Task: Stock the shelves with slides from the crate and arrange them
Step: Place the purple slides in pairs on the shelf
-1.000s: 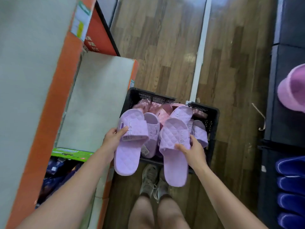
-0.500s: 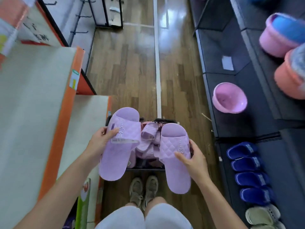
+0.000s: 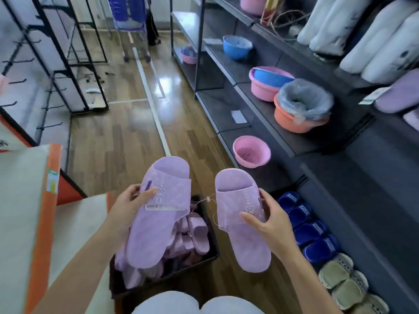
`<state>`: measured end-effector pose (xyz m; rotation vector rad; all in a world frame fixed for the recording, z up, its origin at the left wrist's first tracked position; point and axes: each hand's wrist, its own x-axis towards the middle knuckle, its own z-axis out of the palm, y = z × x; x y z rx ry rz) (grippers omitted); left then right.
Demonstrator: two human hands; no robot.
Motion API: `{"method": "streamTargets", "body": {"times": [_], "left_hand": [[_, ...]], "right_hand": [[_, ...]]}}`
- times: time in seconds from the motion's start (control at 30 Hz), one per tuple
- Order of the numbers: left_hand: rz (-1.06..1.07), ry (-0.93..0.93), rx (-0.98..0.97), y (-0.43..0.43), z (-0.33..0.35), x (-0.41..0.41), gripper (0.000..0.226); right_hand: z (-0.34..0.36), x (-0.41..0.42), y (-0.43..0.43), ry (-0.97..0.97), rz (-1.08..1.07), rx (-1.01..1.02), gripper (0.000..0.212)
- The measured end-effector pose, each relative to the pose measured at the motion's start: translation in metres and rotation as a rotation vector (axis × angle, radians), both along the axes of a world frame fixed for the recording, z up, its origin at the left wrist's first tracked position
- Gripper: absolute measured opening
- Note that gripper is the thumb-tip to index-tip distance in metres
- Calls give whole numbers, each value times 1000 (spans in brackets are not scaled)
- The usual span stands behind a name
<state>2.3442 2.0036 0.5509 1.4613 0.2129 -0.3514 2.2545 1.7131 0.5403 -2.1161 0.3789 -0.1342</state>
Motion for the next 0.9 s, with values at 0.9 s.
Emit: {"method": "streamTargets", "body": {"times": [0.9], "left_hand": [[-751,-201,-158,-425,106,-112,33]], "right_hand": [[96,-277,-269,-260,-789,-32,82]]}}
